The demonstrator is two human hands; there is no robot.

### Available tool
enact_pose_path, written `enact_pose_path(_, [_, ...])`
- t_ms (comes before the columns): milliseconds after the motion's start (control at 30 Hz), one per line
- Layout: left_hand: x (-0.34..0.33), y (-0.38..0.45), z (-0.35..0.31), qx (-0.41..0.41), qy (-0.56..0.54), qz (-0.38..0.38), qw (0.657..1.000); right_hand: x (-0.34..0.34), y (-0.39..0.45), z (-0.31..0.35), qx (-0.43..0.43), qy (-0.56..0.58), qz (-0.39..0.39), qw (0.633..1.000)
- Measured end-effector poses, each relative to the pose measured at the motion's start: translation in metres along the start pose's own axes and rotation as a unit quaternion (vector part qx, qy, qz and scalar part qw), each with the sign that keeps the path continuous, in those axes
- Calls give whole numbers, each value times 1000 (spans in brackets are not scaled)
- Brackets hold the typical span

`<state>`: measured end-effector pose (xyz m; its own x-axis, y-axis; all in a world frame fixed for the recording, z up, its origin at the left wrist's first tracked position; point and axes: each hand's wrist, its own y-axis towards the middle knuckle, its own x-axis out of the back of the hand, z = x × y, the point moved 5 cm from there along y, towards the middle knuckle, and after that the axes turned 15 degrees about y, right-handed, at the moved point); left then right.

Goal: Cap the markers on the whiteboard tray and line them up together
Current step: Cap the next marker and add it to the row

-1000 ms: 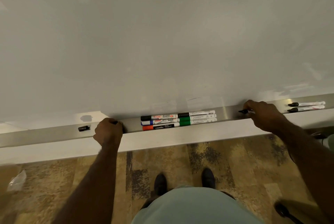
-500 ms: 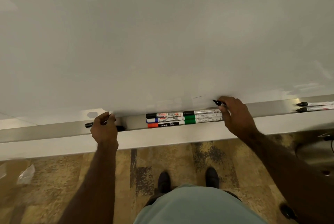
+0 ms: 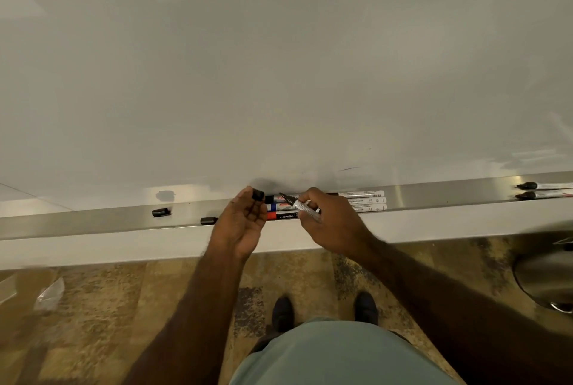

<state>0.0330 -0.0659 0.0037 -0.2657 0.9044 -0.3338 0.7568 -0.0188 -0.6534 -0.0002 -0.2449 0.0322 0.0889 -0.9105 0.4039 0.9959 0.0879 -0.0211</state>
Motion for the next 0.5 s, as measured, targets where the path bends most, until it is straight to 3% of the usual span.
enact_pose_path(500, [-27,-8,13,-57,73,26,995,3,-3,7,38,-13,-39,998])
